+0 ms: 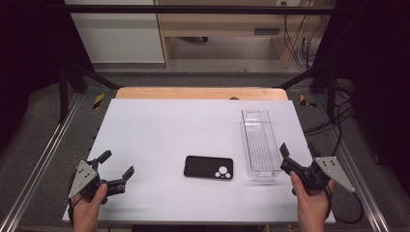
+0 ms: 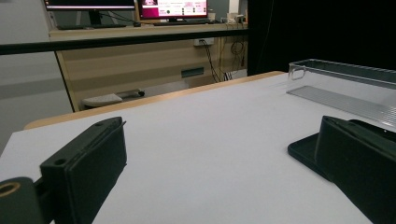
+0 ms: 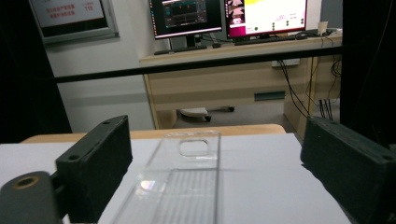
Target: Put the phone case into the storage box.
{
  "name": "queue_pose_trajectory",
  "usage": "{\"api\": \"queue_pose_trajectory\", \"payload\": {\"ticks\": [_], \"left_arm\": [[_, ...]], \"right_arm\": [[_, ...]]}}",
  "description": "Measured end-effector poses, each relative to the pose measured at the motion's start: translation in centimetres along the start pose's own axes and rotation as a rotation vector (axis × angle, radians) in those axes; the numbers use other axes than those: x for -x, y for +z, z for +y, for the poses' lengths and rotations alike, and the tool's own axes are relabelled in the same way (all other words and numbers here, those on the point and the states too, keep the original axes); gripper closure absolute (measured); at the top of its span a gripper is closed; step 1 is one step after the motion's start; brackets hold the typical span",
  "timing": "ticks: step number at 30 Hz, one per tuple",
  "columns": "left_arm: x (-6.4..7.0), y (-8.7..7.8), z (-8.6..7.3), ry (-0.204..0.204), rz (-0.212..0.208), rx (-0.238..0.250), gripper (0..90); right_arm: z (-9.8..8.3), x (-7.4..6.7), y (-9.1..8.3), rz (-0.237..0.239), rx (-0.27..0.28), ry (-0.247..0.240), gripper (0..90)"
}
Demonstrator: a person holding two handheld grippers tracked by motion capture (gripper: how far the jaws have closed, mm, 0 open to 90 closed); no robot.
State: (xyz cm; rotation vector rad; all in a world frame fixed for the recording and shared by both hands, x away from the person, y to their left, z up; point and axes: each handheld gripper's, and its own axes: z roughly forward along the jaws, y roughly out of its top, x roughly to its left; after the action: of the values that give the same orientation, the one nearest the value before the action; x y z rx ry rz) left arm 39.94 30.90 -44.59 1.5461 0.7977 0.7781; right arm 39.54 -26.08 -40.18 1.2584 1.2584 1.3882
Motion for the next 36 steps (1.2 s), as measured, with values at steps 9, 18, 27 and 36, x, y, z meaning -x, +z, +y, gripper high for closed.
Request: {"api": "queue_pose_trajectory", "payload": {"ticks": [9, 18, 27, 36], "left_arm": [[0.1, 0.1, 0.0, 0.003, -0.01, -0.003, 2.2], [0.0, -0.1, 0.2, 0.009, -0.002, 0.005, 2.2], [0.1, 0.1, 0.1, 0.015, -0.009, 0.0, 2.2], [0.1, 0.0, 0.2, 0.011, -0.01, 0.007, 2.2]], "right_arm": [[-0.1, -6.6, 0.4, 0.176, -0.071, -0.077, 10.8], [-1.6, -11.4, 1.4, 0.324, -0.172, -0.146, 23.0], [-4.9, -14.7, 2.2, 0.369, -0.359, -0.239, 58.2], [-7.9, -14.2, 3.4, 0.344, -0.522, -0.328, 85.2]]}}
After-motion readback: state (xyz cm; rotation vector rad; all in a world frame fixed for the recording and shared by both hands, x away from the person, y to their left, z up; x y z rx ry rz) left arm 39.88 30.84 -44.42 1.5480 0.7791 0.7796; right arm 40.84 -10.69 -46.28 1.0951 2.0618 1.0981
